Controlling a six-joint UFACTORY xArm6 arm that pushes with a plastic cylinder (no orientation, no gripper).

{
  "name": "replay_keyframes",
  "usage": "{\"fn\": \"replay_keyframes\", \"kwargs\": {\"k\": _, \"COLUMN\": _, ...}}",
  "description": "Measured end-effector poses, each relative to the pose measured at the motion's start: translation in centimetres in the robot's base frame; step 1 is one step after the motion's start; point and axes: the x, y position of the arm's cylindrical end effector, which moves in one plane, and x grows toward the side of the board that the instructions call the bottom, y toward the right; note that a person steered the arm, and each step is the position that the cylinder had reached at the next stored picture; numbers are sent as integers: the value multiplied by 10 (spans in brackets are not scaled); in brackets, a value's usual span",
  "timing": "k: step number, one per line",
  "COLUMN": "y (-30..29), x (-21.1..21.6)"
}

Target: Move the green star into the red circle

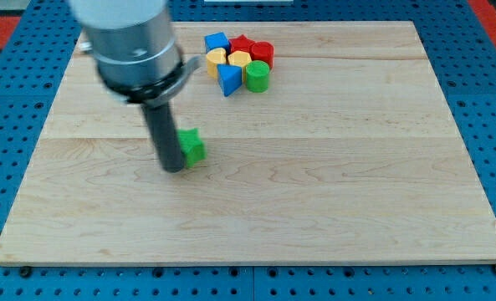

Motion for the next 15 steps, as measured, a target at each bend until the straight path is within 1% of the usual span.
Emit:
{"fn": "replay_keyframes", "kwargs": {"k": 1, "y": 1, "x": -6}}
{"fn": "replay_keyframes", "kwargs": {"k": 2, "y": -40, "x": -12}}
{"fn": "replay_keyframes", "kwargs": {"k": 3, "y": 7, "x": -47}}
{"fn": "replay_keyframes", "kwargs": {"k": 4, "y": 67, "x": -53}}
{"fn": "replay_keyframes", "kwargs": {"k": 5, "y": 78, "x": -35}}
{"fn": "replay_keyframes", "kwargs": {"k": 6, "y": 122, "x": -31}}
{"fn": "replay_keyframes", "kwargs": {"k": 7, "y": 154, "x": -61}}
{"fn": "replay_keyframes", "kwargs": {"k": 8, "y": 186, "x": -75}}
{"fn": "replay_keyframes", "kwargs": {"k": 9, "y": 203, "x": -86}}
{"fn": "replay_keyframes", "kwargs": {"k": 10, "y": 198, "x": -108}}
{"fn": "replay_keyframes", "kwargs": {"k": 11, "y": 200, "x": -143}}
{"fn": "replay_keyframes", "kwargs": {"k": 12, "y": 217, "x": -155}}
{"fn": "replay_keyframes", "kwargs": {"k": 13, "y": 207, "x": -157}}
{"fn": "replay_keyframes", "kwargs": {"k": 15, "y": 155, "x": -167}}
